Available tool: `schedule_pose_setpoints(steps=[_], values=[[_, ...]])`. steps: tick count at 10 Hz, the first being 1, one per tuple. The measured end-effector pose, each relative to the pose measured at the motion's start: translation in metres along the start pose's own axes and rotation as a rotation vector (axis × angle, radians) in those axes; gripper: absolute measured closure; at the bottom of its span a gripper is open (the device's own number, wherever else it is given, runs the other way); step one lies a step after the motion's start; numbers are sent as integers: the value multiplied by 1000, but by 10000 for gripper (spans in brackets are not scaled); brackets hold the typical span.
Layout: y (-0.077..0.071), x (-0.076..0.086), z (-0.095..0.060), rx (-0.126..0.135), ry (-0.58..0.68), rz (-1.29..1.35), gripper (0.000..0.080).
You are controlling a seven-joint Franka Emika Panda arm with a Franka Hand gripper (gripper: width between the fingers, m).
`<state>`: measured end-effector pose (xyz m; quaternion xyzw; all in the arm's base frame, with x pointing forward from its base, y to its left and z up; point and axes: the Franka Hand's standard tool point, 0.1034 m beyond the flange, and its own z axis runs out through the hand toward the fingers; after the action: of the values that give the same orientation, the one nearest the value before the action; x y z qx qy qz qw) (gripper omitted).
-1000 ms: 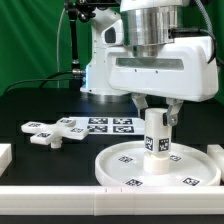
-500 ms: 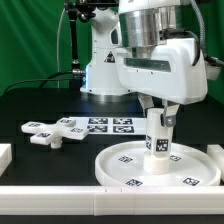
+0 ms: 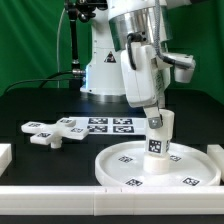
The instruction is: Assemble round table
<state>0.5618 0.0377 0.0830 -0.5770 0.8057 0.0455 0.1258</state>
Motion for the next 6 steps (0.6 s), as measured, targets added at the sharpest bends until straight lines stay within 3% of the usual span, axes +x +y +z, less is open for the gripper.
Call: schedule_pose_setpoints(steps=[1, 3, 4, 6], values=[[1, -1, 1, -1, -5, 11, 390], [2, -2, 1, -10, -6, -46, 194], [3, -4, 1, -22, -11, -100, 164], [3, -5, 1, -22, -14, -258, 152]])
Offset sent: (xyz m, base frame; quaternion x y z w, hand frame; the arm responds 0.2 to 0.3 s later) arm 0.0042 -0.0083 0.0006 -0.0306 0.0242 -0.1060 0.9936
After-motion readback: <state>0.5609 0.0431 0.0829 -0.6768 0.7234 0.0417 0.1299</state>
